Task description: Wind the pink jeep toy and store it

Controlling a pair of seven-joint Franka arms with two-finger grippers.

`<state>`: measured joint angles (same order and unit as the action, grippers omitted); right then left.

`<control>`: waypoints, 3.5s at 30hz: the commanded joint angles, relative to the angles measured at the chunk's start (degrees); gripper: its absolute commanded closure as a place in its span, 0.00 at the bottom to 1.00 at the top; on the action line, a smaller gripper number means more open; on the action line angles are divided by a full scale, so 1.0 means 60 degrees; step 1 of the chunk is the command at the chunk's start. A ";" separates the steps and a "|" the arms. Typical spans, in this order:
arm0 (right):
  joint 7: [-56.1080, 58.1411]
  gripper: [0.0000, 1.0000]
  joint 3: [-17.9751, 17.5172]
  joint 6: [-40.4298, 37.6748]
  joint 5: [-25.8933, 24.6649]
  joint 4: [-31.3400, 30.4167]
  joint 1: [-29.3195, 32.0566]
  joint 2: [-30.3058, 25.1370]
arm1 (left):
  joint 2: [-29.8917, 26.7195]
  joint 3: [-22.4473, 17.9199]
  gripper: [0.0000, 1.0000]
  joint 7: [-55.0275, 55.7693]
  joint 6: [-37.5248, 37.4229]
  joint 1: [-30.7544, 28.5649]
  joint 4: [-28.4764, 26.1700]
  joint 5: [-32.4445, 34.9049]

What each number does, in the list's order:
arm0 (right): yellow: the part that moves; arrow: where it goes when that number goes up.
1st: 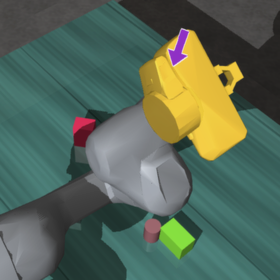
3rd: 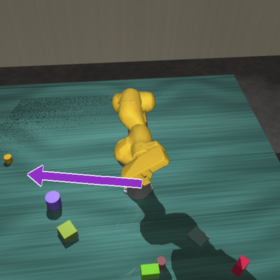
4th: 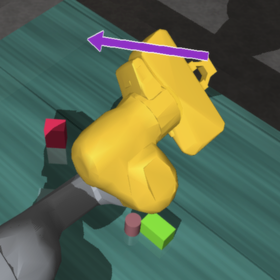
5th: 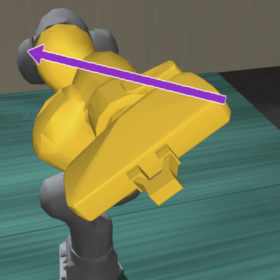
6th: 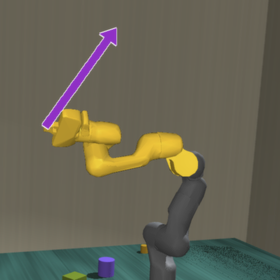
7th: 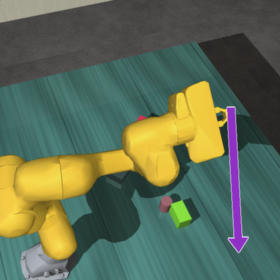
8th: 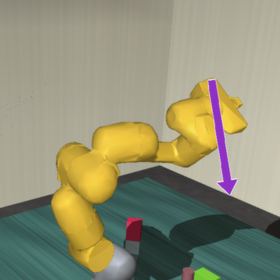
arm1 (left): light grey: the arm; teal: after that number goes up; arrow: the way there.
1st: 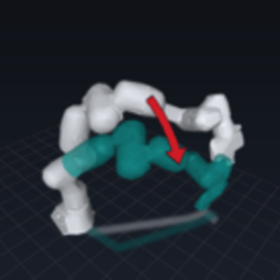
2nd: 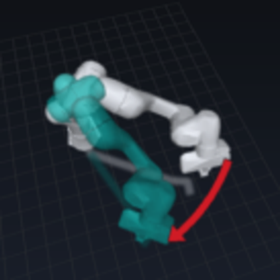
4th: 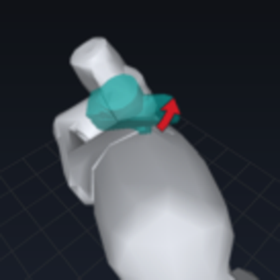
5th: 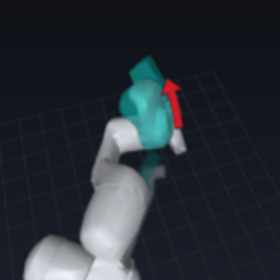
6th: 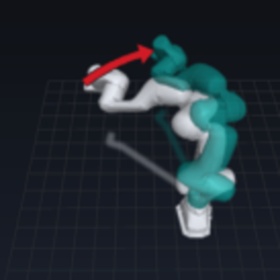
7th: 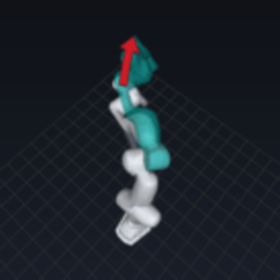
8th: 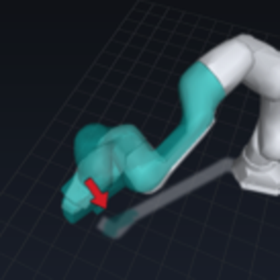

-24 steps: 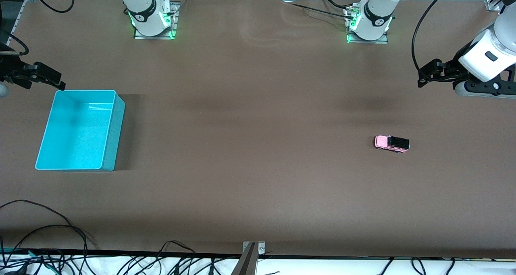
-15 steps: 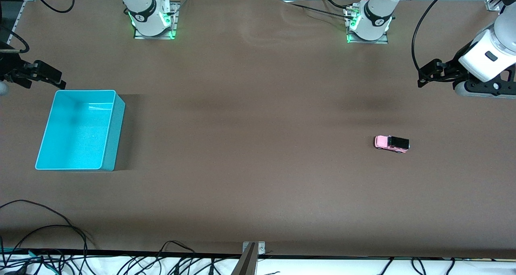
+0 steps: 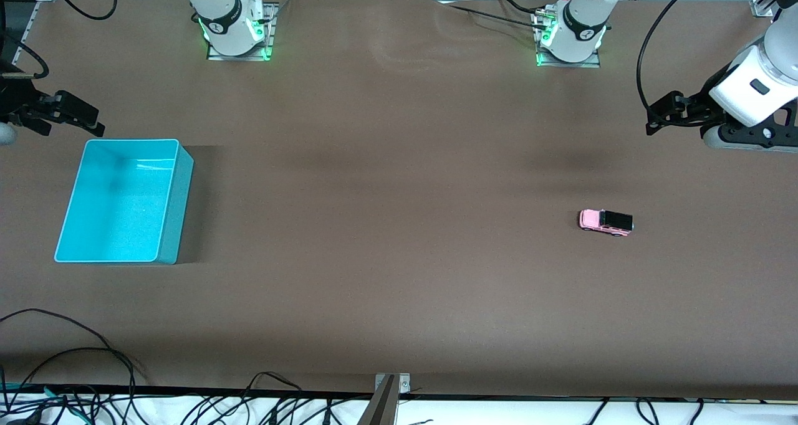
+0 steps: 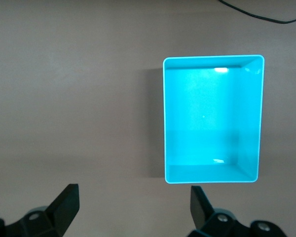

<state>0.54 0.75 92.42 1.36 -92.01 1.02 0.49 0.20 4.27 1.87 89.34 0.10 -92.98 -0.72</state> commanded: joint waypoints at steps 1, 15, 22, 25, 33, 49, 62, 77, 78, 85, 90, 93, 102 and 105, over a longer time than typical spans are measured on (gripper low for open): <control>-0.0075 0.00 -0.0022 -0.0199 -0.0037 0.0189 -0.0024 -0.0038 | 0.0128 0.0035 0.00 0.0084 -0.0065 -0.0031 0.0262 0.0121; -0.0075 0.00 -0.0022 -0.0213 -0.0022 0.0189 -0.0024 -0.0038 | 0.0128 0.0035 0.00 0.0084 -0.0065 -0.0046 0.0262 0.0121; -0.0075 0.00 -0.0008 -0.0214 -0.0022 0.0189 -0.0024 -0.0038 | 0.0128 0.0035 0.00 0.0084 -0.0065 -0.0045 0.0262 0.0121; -0.0075 0.00 -0.0022 -0.0214 -0.0022 0.0189 -0.0024 -0.0038 | 0.0128 0.0035 0.00 0.0084 -0.0065 -0.0031 0.0262 0.0121; -0.0061 0.00 -0.0022 -0.0199 -0.0022 0.0189 -0.0024 -0.0038 | 0.0128 0.0035 0.00 0.0084 -0.0065 -0.0031 0.0262 0.0121; -0.0061 0.00 -0.0022 -0.0214 -0.0037 0.0189 -0.0024 -0.0038 | 0.0128 0.0035 0.00 0.0069 -0.0065 -0.0046 0.0262 0.0121; -0.0075 0.00 -0.0022 -0.0199 -0.0037 0.0189 -0.0024 -0.0038 | 0.0128 0.0035 0.00 0.0054 -0.0065 -0.0031 0.0554 0.0018; -0.0061 0.00 -0.0022 -0.0199 -0.0037 0.0189 -0.0024 -0.0038 | 0.0260 0.0035 0.00 0.0069 -0.0080 -0.0089 0.0775 0.0121; -0.0061 0.00 -0.0022 -0.0213 -0.0037 0.0189 -0.0038 -0.0038 | 0.0259 0.0035 0.00 0.0084 -0.0094 -0.0104 0.0775 0.0121; -0.0061 0.00 -0.0037 -0.0214 -0.0022 0.0189 -0.0024 -0.0052 | 0.0186 0.0049 0.00 0.0069 -0.0167 -0.0104 0.0994 0.0135; -0.0061 0.00 -0.0037 -0.0243 -0.0022 0.0189 -0.0024 -0.0038 | 0.0230 0.0079 0.00 0.0054 -0.0402 -0.0090 0.1083 0.0135; -0.0061 0.00 -0.0022 -0.0257 -0.0022 0.0189 -0.0024 -0.0038 | 0.0230 0.0079 0.00 0.0054 -0.0518 -0.0090 0.1068 0.0135; -0.0061 0.00 -0.0022 -0.0287 -0.0022 0.0189 -0.0024 -0.0038 | 0.0391 0.0094 0.00 -0.0019 -0.0739 0.0013 0.1009 0.0047; -0.0061 0.00 -0.0022 -0.0301 -0.0022 0.0189 -0.0024 -0.0038 | 0.0841 0.0108 0.00 0.0010 -0.0797 0.0085 0.0995 0.0120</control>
<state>0.54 0.72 91.83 1.36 -91.84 0.95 0.46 1.96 4.69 1.87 85.66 0.16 -88.05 -0.73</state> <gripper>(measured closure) 0.000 0.000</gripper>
